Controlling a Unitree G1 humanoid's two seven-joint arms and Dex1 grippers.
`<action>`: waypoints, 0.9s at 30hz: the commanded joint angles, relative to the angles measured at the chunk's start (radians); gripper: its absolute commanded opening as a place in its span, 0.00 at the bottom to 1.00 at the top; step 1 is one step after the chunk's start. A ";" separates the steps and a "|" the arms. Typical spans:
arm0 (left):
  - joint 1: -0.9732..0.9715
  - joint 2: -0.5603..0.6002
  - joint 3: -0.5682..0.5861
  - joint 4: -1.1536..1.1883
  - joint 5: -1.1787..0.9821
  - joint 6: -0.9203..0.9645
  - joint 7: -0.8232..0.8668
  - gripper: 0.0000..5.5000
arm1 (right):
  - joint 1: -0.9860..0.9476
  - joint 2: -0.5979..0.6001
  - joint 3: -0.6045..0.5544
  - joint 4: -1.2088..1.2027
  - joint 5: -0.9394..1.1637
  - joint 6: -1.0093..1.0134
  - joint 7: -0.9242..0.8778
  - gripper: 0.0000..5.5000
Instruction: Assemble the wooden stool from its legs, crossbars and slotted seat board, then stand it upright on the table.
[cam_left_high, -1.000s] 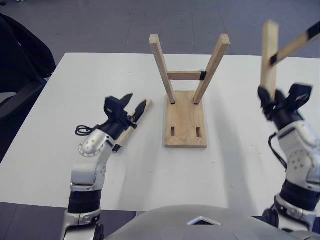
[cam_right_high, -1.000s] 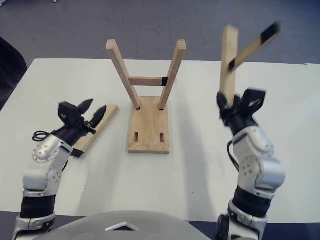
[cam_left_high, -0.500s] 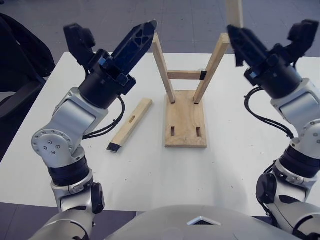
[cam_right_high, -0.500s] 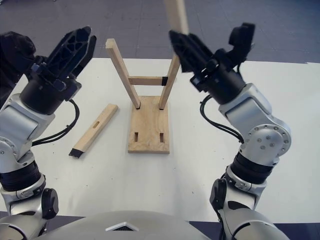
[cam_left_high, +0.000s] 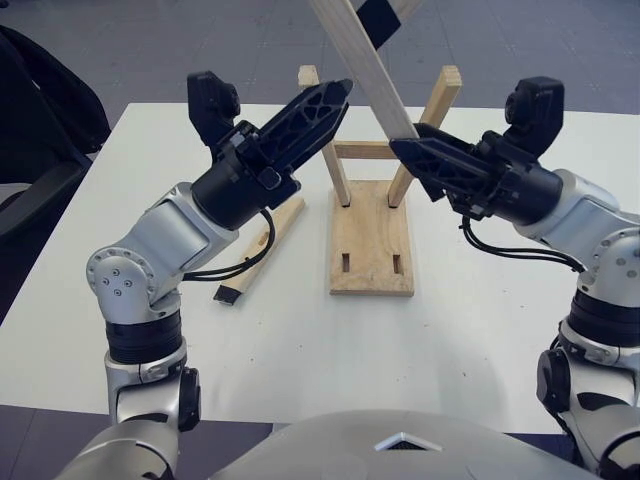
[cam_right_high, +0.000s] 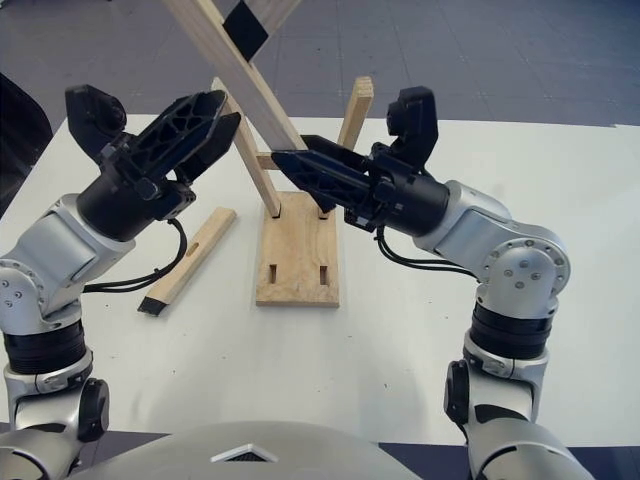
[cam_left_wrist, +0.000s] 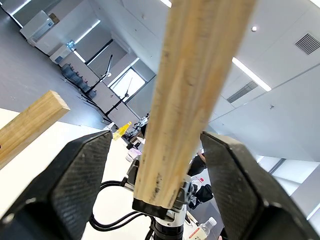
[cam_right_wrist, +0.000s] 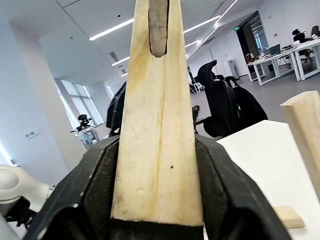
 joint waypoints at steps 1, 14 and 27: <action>-0.024 0.019 -0.013 0.016 -0.028 0.022 -0.027 0.60 | -0.015 -0.021 0.031 -0.001 0.012 0.013 0.036 0.37; 0.006 0.095 -0.018 0.076 0.055 0.089 -0.141 0.79 | 0.009 -0.044 0.052 -0.013 -0.001 -0.007 0.069 0.37; -0.013 0.151 -0.032 0.103 0.026 0.165 -0.254 0.99 | 0.010 -0.048 0.078 -0.015 -0.040 -0.020 0.092 0.37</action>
